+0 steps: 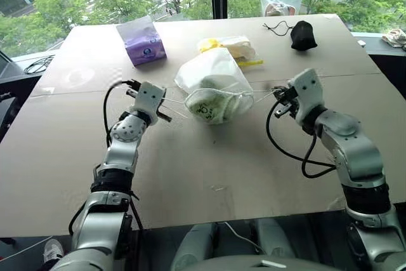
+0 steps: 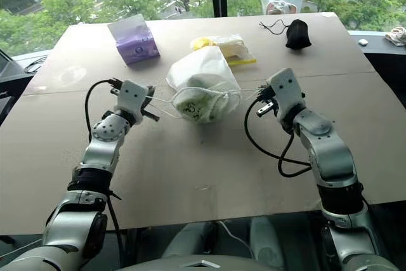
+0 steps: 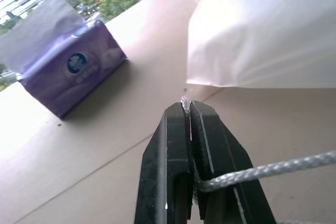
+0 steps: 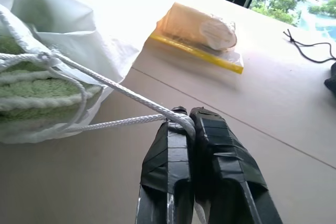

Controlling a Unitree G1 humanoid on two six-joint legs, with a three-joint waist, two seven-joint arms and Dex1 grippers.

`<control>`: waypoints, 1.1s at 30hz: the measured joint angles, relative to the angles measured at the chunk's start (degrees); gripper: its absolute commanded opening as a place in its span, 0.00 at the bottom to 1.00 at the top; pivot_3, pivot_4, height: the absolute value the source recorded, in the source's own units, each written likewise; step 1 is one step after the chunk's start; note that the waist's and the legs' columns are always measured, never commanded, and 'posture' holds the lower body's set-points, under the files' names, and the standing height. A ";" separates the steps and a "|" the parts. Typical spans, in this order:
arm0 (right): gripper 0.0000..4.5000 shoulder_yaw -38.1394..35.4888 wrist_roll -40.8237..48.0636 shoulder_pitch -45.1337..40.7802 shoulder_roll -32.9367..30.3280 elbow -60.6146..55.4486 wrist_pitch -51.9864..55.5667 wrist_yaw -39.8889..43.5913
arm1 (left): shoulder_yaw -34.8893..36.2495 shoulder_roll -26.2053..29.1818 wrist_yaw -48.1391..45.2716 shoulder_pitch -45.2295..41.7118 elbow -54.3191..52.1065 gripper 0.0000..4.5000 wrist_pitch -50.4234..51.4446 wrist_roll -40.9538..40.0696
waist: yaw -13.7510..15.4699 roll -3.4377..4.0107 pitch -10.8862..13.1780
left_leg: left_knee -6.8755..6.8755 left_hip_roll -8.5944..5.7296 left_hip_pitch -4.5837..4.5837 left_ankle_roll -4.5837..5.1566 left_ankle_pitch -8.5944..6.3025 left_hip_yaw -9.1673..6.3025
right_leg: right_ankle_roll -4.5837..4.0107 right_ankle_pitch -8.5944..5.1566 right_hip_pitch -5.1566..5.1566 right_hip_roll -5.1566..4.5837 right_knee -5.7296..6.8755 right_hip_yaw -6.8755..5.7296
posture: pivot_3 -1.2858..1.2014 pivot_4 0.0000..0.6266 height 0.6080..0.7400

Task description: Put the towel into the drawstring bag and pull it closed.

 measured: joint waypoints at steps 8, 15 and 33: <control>0.00 -0.63 -2.43 -25.84 -13.41 3.70 -3.76 3.95 | 0.89 8.70 0.08 -34.05 14.76 0.00 -5.76 1.06 | 0.04 -0.19 0.08 | 0.17 -0.17 -0.98 0.00 0.01 -0.16 | 0.06 0.03 -0.77 -0.32 -0.06 -0.24 | 0.52 0.24 1.00; 0.00 -5.94 0.14 -26.17 -10.44 2.32 -0.88 1.95 | -0.01 8.30 -4.28 -36.45 27.10 0.00 -6.48 0.89 | -1.49 -0.41 -0.28 | 0.26 -0.26 -1.16 0.22 -0.12 0.24 | 0.07 0.04 -1.16 -0.81 0.09 -0.84 | 0.52 0.24 1.00; 0.00 -9.92 1.59 -18.27 -19.58 0.76 -1.35 3.63 | -3.07 8.62 -11.20 -40.58 31.83 0.00 -9.26 1.39 | -1.29 -0.55 -0.77 | 0.82 -0.36 -1.23 0.46 -0.23 0.68 | 0.42 0.54 -1.54 -0.99 0.55 -0.94 | 0.52 0.24 1.00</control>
